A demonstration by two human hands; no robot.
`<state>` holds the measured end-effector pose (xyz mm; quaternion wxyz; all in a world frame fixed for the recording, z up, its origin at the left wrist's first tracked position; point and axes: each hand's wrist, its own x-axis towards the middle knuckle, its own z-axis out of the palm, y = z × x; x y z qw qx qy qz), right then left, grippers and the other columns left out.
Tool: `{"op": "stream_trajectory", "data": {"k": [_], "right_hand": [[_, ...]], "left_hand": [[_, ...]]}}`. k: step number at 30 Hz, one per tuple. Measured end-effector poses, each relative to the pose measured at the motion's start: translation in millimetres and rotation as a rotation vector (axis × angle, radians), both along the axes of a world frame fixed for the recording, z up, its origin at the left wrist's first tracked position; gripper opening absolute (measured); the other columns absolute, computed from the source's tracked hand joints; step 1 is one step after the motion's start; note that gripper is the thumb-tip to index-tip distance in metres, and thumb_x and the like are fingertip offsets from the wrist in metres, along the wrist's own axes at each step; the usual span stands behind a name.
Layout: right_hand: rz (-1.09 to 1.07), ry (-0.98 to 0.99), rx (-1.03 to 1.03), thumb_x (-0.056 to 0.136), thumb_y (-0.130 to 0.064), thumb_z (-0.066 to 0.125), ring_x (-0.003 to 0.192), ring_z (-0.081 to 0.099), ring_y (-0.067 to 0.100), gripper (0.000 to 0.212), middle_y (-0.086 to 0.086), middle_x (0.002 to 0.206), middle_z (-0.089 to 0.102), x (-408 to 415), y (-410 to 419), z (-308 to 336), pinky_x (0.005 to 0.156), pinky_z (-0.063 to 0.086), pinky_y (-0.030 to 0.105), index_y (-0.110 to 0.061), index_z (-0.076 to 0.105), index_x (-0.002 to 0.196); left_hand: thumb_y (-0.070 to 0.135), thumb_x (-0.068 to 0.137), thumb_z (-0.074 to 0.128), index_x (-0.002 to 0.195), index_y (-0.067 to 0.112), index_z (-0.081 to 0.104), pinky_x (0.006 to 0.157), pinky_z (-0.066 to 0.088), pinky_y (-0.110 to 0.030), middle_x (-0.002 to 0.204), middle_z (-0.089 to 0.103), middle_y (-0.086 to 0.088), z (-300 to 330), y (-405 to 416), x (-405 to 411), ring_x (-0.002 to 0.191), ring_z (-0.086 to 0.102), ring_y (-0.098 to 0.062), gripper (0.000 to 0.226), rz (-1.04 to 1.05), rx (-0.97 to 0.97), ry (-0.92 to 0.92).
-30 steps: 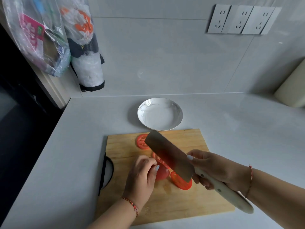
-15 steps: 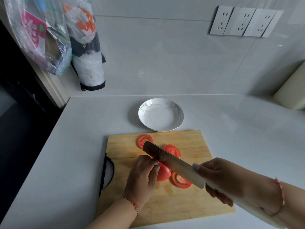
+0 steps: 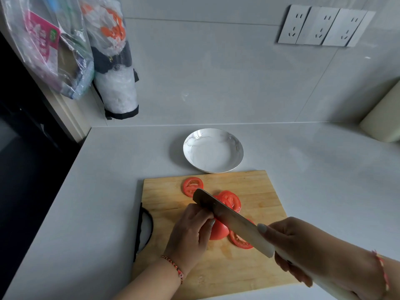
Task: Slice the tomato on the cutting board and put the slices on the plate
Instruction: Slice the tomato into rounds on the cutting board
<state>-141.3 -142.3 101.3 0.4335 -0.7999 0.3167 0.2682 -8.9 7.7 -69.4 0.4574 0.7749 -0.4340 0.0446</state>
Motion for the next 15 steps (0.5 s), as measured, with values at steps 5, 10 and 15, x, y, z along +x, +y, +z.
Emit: {"op": "stream_trajectory", "data": {"k": [5,10,15], "right_hand": [[-0.010,-0.029,0.005,0.096,-0.047,0.035,0.031,0.046,0.007,0.044,-0.003,0.046,0.055,6.4,3.3,-4.8,0.045,0.043,0.020,-0.019,0.055,0.069],[-0.009,-0.104,0.008,0.097,-0.047,0.034,0.031,0.045,0.008,0.048,-0.006,0.037,0.052,21.0,7.1,-11.0,0.044,0.042,0.020,-0.019,0.051,0.061],[-0.021,-0.056,0.021,0.096,-0.047,0.036,0.031,0.045,0.008,0.046,-0.004,0.044,0.054,8.8,3.4,-8.7,0.042,0.042,0.019,-0.017,0.053,0.066]], "left_hand": [[0.025,0.091,0.051,0.094,0.026,0.057,0.074,0.048,-0.020,0.095,0.055,0.005,-0.9,-1.0,0.8,0.087,0.052,-0.006,0.007,-0.008,-0.008,-0.011],[0.022,0.091,0.053,0.093,0.023,0.057,0.073,0.048,-0.024,0.092,0.056,0.002,-2.3,-1.7,2.2,0.086,0.053,-0.009,0.004,-0.026,-0.025,-0.035],[0.025,0.090,0.053,0.092,0.026,0.056,0.075,0.049,-0.024,0.094,0.055,0.004,-2.9,-1.3,0.1,0.088,0.053,-0.008,0.004,-0.011,-0.023,-0.006]]}}
